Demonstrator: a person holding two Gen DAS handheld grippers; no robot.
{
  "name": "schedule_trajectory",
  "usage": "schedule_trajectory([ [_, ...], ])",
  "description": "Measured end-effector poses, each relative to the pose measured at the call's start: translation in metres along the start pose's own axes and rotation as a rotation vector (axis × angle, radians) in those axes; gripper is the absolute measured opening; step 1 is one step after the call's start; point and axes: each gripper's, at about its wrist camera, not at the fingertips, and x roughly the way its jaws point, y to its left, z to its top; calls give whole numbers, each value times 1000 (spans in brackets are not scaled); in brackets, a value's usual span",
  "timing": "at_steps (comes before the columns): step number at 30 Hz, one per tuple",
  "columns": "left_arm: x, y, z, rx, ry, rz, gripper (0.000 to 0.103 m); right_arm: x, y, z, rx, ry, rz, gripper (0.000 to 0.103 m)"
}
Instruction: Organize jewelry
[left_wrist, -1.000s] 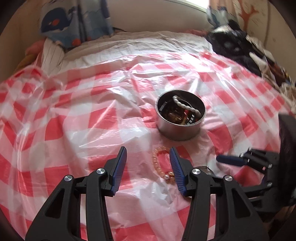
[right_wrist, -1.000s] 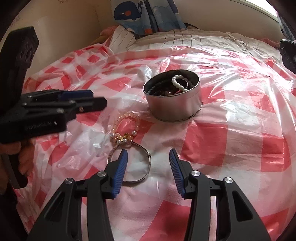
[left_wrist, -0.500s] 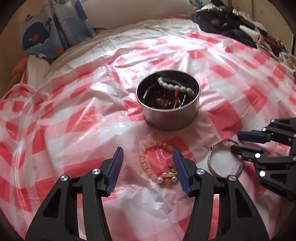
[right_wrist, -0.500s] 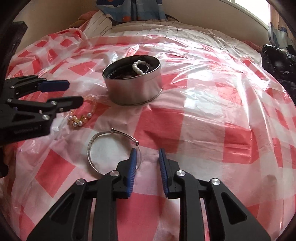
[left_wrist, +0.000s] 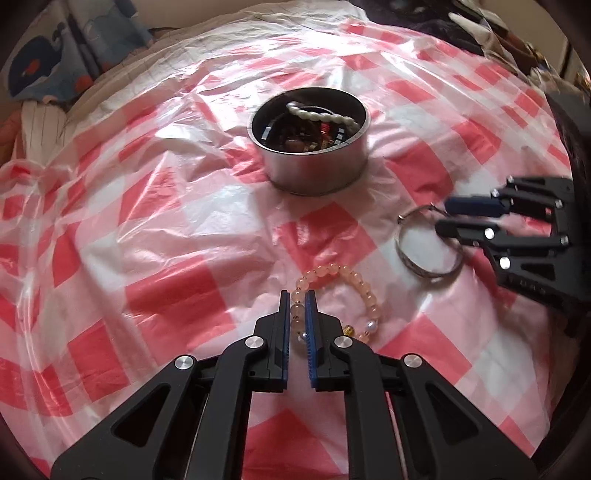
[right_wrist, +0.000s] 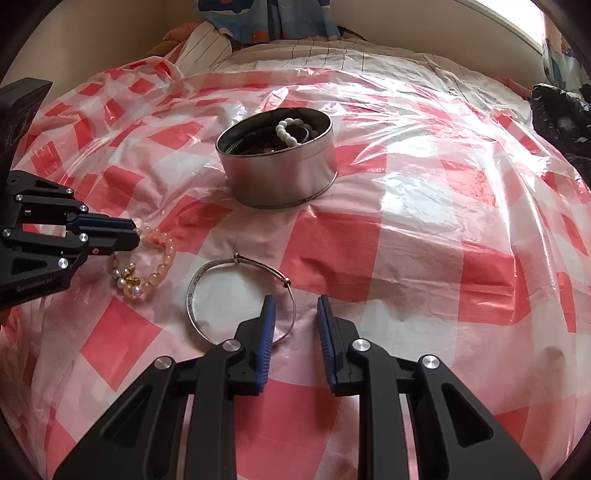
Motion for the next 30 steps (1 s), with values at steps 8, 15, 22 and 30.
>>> schedule_trajectory([
  [8,20,-16,-1,95,45,71,20,0,3,-1,-8,6,61,6],
  [15,-11,12,6,-24,-58,71,7,-11,-9,3,83,-45,176,3],
  [22,-12,21,3,-58,-32,25,12,-7,-1,4,52,-22,178,46],
  [30,-2,11,0,13,-7,63,7,-3,16,-2,-35,-10,156,3],
])
